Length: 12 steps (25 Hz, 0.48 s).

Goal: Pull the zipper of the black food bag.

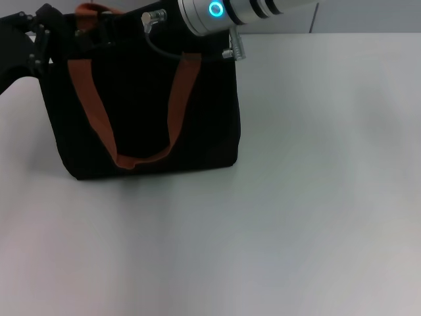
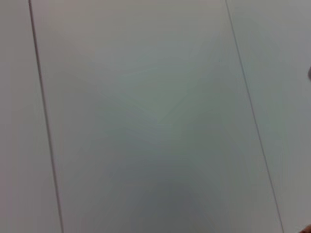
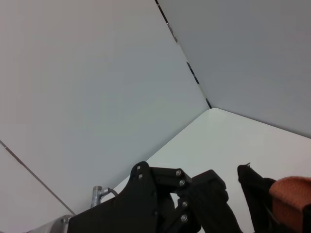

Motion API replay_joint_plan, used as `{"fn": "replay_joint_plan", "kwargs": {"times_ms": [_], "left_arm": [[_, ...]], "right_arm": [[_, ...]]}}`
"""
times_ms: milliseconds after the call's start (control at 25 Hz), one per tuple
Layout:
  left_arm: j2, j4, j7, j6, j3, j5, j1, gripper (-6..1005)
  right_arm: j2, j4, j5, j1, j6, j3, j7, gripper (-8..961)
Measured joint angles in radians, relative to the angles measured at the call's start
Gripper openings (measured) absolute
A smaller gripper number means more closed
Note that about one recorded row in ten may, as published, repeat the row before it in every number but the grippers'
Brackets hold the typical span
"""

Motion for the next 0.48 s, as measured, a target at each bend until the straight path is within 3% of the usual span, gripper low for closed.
{"fn": "replay_joint_plan", "kwargs": {"times_ms": [480], "left_arm": [[0.001, 0.002, 0.003, 0.003, 0.003, -0.001, 0.014, 29]], "right_arm": [[-0.001, -0.017, 0.001, -0.012, 0.000, 0.010, 0.000, 41]]}}
